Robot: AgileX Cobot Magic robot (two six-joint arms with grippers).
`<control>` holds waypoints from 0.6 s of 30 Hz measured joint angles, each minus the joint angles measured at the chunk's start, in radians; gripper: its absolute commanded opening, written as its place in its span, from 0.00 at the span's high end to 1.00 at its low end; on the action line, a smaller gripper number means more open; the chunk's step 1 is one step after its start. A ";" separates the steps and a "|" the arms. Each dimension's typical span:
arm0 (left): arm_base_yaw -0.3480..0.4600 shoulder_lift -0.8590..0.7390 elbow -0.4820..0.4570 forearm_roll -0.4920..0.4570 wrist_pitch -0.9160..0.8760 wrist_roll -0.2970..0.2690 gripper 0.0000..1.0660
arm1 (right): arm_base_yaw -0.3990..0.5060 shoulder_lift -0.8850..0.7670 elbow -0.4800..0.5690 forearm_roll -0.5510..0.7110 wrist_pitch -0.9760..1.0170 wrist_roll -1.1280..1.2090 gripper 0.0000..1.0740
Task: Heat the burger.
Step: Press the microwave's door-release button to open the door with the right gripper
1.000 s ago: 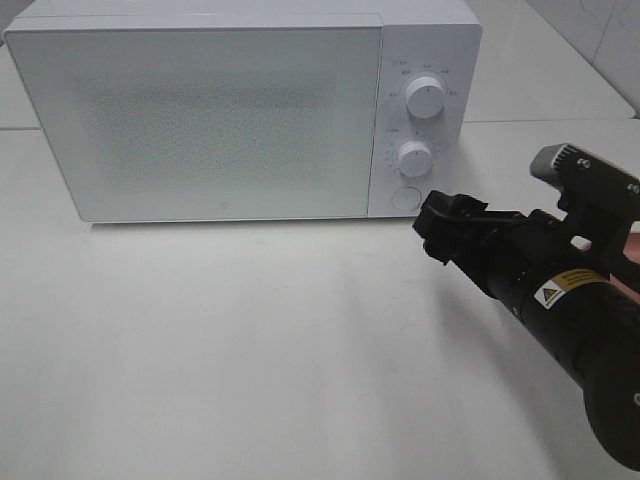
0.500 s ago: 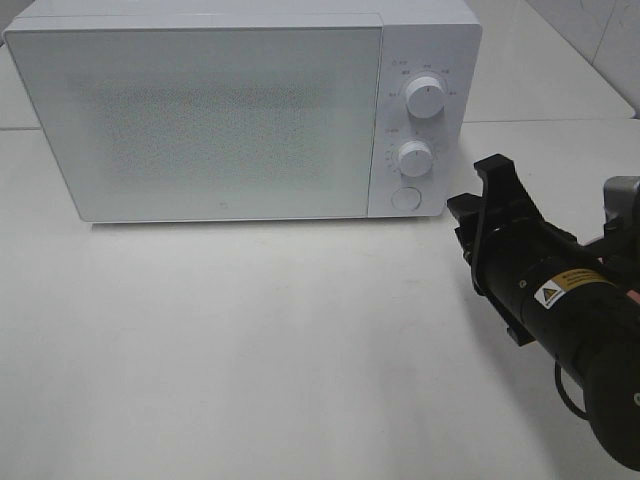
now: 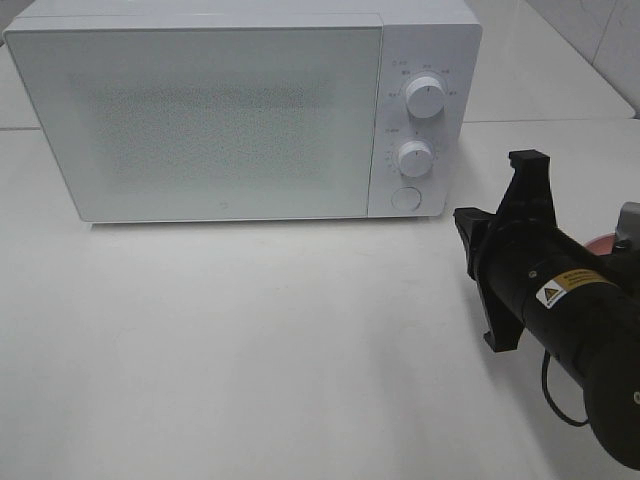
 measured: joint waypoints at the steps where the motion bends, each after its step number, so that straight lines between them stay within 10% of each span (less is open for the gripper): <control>1: 0.000 0.000 0.000 0.000 0.000 0.000 0.06 | 0.000 0.000 0.000 0.000 0.000 0.000 1.00; 18: 0.000 0.000 0.000 0.000 0.000 0.000 0.06 | 0.000 0.059 -0.047 0.009 0.080 0.001 1.00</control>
